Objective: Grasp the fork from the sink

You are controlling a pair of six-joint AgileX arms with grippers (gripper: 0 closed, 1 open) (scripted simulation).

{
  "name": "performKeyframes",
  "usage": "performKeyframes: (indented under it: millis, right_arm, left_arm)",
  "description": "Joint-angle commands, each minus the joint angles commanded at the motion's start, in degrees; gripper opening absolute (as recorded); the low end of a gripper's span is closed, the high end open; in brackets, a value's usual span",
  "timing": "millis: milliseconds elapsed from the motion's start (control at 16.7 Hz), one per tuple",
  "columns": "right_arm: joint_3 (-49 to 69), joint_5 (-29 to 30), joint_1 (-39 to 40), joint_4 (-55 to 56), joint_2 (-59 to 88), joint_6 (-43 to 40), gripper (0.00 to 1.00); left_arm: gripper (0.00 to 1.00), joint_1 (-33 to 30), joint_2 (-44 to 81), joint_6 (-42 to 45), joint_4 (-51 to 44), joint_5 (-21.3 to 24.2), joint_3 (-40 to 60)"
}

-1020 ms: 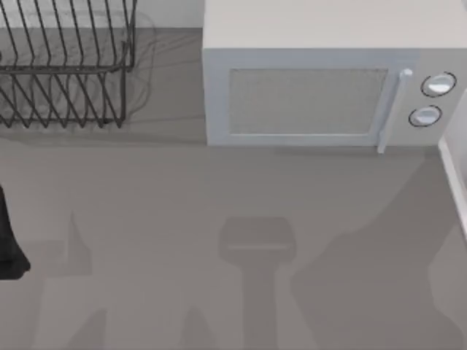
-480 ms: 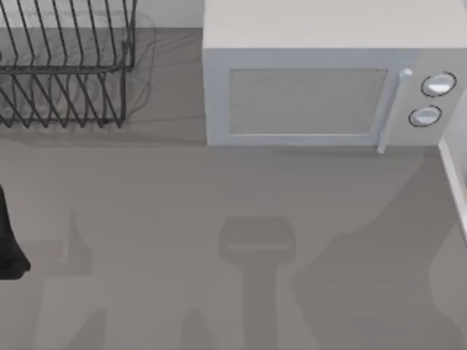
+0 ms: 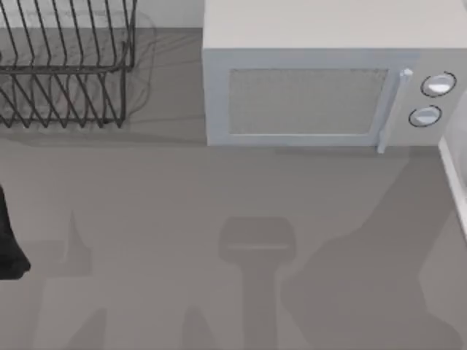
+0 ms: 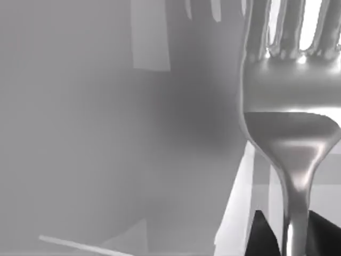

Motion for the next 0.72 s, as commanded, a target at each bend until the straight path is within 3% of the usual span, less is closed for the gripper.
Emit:
performKeyframes:
  millis: [480,720]
  right_arm:
    - [14.38,-0.07,-0.05,-19.89,-5.39,-0.09,0.00]
    - [15.93,-0.08,-0.04,-21.91,-6.13,-0.09,0.00]
  left_arm:
    - [1.00,0.00,0.00,0.00,0.00,0.00,0.00]
    - [1.00,0.00,0.00,0.00,0.00,0.00,0.00]
